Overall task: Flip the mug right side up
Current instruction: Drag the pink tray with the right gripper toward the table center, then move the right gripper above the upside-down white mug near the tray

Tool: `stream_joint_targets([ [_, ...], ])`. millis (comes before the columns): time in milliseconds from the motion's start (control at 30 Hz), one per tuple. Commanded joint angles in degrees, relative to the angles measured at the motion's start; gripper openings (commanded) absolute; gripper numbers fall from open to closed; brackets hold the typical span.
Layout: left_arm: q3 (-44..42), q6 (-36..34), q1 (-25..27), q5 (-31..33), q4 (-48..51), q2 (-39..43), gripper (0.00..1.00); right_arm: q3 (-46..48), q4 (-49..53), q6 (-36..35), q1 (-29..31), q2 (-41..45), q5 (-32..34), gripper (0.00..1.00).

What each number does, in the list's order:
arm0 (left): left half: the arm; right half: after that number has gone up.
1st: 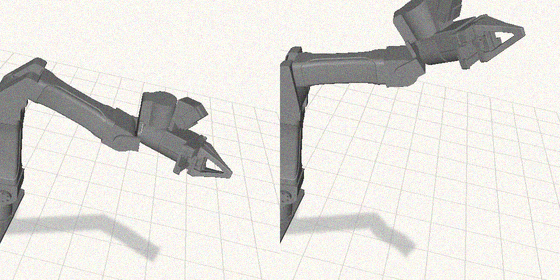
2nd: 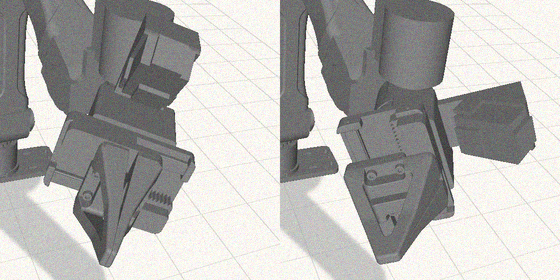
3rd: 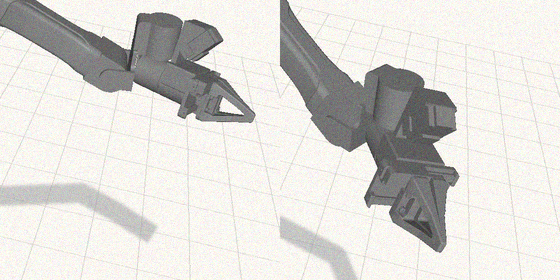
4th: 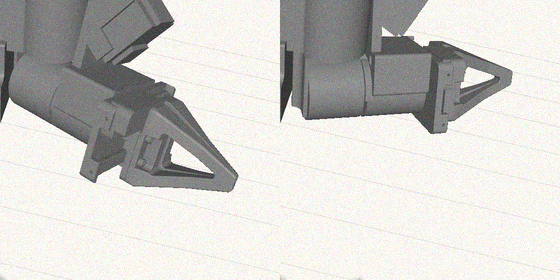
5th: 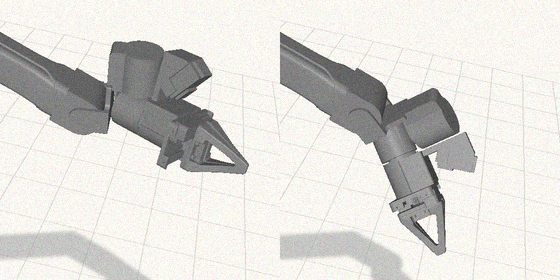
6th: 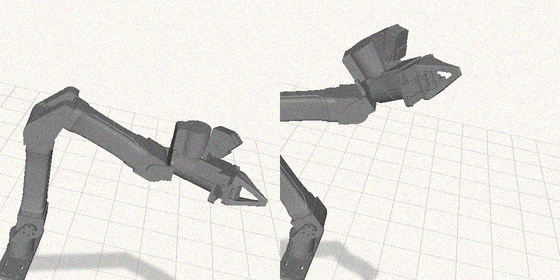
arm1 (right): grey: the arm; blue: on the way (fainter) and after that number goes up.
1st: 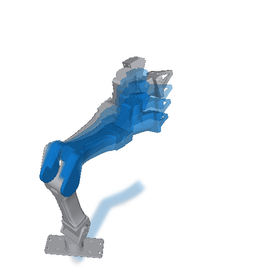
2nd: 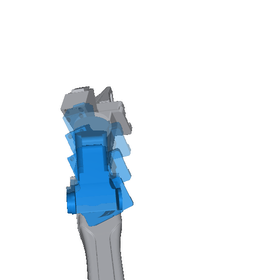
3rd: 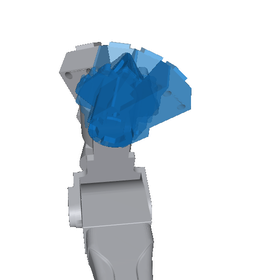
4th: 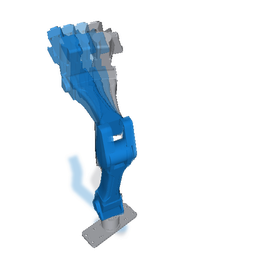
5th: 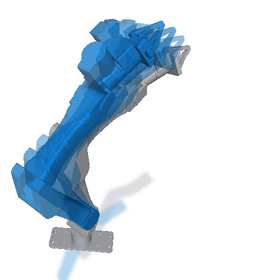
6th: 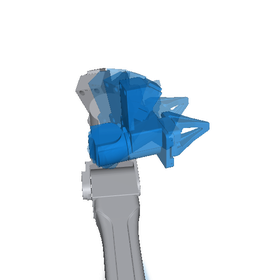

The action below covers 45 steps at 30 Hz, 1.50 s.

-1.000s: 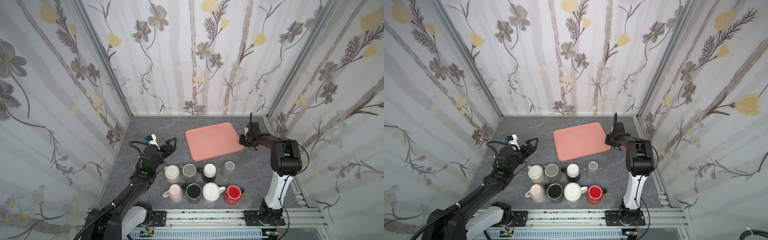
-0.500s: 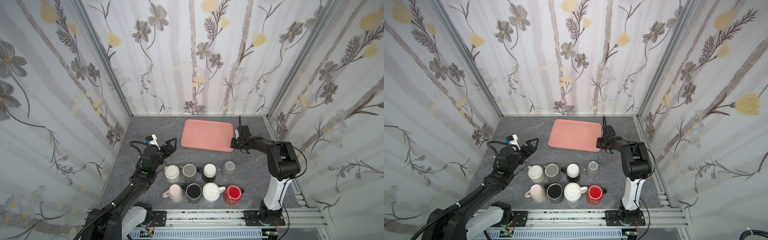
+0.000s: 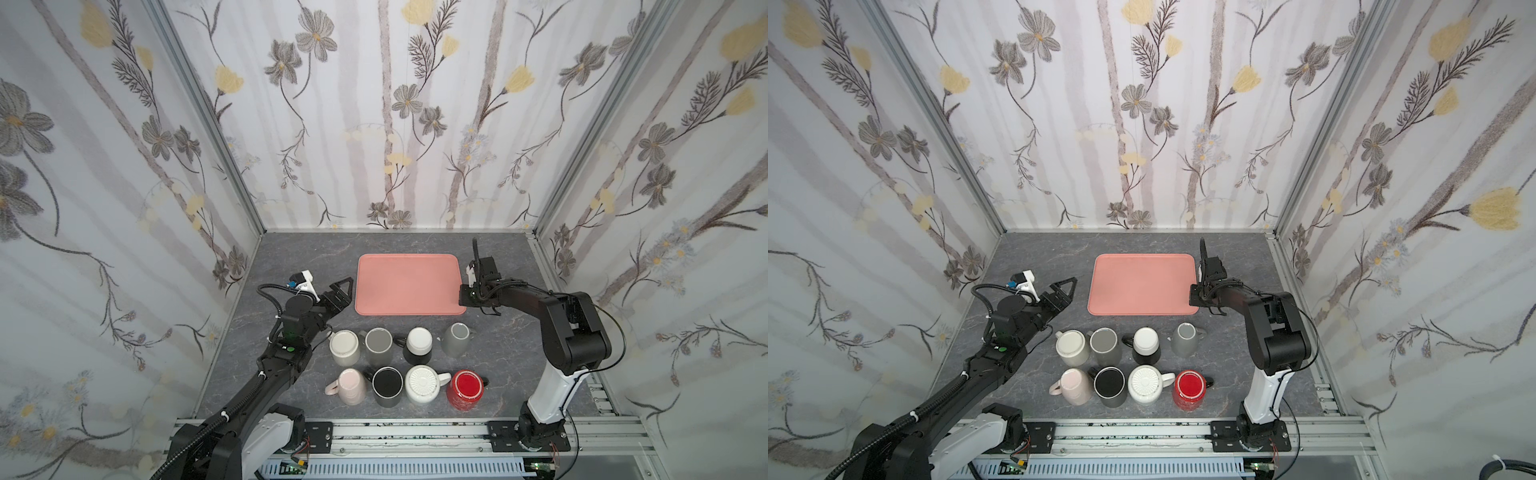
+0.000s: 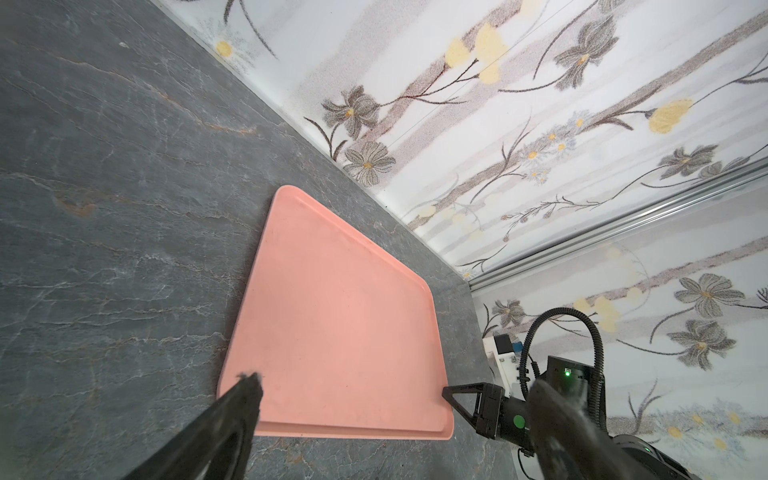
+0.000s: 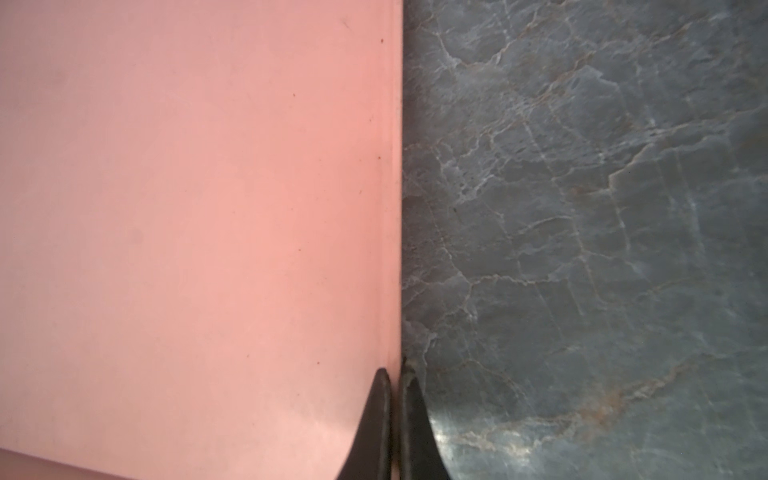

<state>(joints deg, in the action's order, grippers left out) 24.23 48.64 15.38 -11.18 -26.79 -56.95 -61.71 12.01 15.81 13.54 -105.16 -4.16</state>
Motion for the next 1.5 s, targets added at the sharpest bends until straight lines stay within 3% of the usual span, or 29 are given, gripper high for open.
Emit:
stream_joint_targets([
  [0, -0.14, 0.93, -0.04, -1.04, -1.69, -0.24, 1.00, -2.83, 0.68, -2.39, 0.08, -1.84, -0.26, 0.00],
  [567, 0.10, 0.71, 0.00, -0.81, -0.09, 0.79, 1.00, -3.10, 0.48, -0.44, 0.17, -3.89, -0.01, 0.00],
  [633, 0.29, 0.58, -0.02, -0.65, 0.23, 0.85, 1.00, -2.93, 0.30, 0.12, 0.17, -3.41, 0.19, 0.13],
  [700, 0.55, 0.49, -0.09, -0.82, 0.54, 0.95, 1.00, -2.79, -0.27, 0.59, 0.26, -2.47, -0.08, 0.17],
  [767, 0.66, 0.32, -0.02, -1.11, 0.68, 1.13, 1.00, -2.63, -0.74, 1.20, 0.30, -1.20, -0.31, 0.28],
  [833, 0.98, 0.07, -0.05, -1.34, 0.85, 1.33, 1.00, -2.13, -1.64, 1.91, 0.35, 1.03, -0.25, 0.43],
  [967, 1.47, -0.56, 0.27, -0.94, 1.82, 2.84, 1.00, 1.00, -4.58, 3.62, 0.43, 7.58, -0.14, 0.55],
  [1233, 1.80, -2.06, 2.66, -0.68, 5.01, 7.36, 1.00, 11.00, -8.42, 5.22, 1.99, 25.71, -1.38, 0.63],
  [1467, -0.17, 0.14, 3.34, -4.02, 4.47, 7.68, 1.00, 18.07, -2.10, 5.63, 6.86, 41.36, 1.18, 0.65],
])
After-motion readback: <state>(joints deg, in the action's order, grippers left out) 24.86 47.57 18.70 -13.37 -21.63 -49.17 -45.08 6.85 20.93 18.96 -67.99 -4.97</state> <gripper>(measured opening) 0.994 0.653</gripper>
